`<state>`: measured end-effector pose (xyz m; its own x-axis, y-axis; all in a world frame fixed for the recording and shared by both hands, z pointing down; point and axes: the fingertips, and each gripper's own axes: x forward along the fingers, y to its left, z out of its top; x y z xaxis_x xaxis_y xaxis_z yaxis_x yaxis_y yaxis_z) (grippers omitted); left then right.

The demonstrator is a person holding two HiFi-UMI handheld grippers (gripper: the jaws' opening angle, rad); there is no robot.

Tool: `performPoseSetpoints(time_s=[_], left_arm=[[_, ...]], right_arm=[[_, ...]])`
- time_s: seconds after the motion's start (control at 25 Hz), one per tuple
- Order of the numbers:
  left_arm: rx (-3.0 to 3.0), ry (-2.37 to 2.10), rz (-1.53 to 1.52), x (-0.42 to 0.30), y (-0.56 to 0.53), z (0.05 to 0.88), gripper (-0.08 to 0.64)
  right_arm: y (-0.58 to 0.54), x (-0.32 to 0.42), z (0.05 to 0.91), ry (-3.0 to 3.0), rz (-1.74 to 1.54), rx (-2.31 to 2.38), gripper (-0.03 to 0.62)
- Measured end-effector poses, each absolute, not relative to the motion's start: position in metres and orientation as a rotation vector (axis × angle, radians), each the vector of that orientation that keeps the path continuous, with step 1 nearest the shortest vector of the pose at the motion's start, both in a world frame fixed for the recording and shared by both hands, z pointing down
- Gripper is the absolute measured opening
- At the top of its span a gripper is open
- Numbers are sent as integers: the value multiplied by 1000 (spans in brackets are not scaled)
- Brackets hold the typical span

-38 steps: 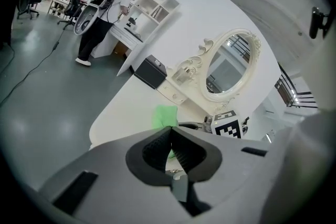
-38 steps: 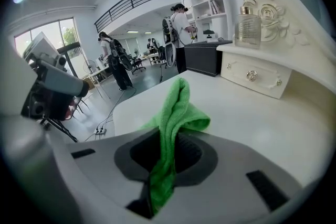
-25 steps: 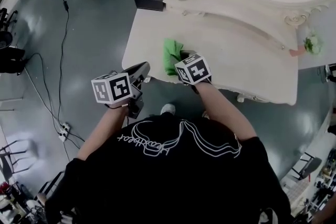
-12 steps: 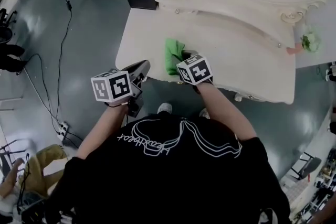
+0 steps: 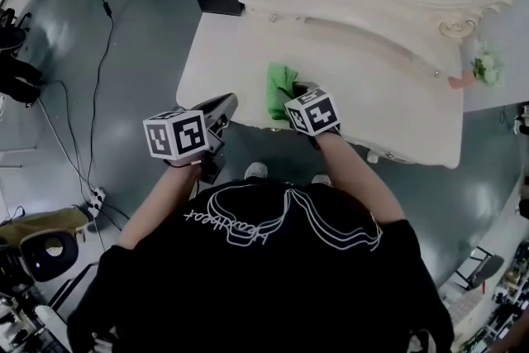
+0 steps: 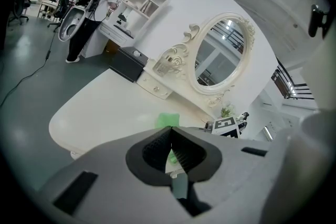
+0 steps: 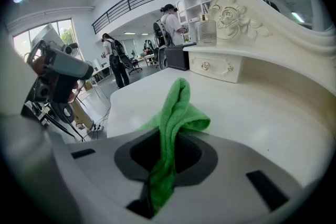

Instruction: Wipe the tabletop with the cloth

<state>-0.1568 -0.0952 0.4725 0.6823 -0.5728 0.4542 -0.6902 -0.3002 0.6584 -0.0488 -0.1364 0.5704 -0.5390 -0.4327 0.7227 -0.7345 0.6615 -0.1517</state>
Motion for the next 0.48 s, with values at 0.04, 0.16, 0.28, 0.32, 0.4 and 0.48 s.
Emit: performPoseSetpoints(time_s=[0.04,0.16,0.28,0.32,0.4,0.48], left_arm=[[1997,-977,163,-155,-96,471,4],[2001,-990,160,-149,-96,468,5],[2008,-993,156,-138,-96,464,4],[2010,-992,157,-134,-96,463,5],[2012,-993,166,-127,-96,463,4],[2017,-997,180,-121,-95,465,5]], right_arm=[[-136,-46,570,-2212,587,898,54],[-132,-37,571,-2210,596,891,54],[-129,-26,571,-2211,602,885,54],[-129,-22,570,-2211,600,887,54],[-129,-14,570,-2211,592,893,54],[-128,-5,570,-2211,581,897,54]])
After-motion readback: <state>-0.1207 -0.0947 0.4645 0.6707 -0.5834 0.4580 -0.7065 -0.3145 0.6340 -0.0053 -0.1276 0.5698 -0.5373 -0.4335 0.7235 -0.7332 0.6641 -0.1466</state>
